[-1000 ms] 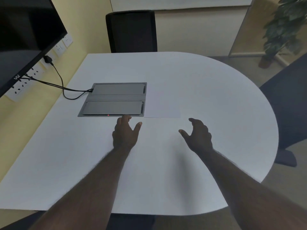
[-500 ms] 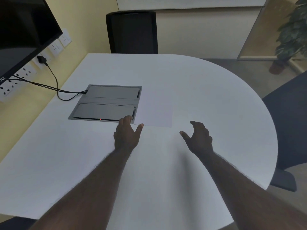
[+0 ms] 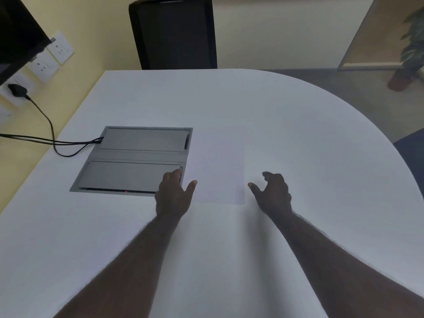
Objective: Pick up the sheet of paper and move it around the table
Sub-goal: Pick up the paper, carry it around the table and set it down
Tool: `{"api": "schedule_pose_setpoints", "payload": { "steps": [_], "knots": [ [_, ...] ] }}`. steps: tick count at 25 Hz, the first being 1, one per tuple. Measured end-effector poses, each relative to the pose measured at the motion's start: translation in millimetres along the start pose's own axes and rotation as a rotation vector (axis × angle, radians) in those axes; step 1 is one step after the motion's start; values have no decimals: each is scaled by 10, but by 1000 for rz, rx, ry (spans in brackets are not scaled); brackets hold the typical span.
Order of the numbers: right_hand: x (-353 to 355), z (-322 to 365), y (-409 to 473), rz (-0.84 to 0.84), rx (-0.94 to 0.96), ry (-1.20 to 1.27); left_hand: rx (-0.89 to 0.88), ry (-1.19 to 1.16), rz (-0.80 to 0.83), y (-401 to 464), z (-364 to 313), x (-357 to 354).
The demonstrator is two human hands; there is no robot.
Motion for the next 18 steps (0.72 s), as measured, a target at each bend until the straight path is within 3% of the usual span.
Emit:
{"api": "schedule_pose_setpoints", "payload": {
  "steps": [8,12,18],
  "knots": [
    [-526,-56,718,149,-181,302,9,176,142,511,-56,-731],
    [-732,22,927,283,-230,291,0,228,250,672,-56,-975],
    [-820,153,1039,293,-373,304,-55,341,283,685,-63,-1075]
  ]
}}
Point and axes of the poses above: each hand's wrist, its own y-axis towards the middle knuckle, its own x-axis out of the back of the hand, z = x × y, the point moved 6 cm from there along y, towards the middle knuckle, and after that the axes turned 5 degrees about x, right-handed, at the moved point
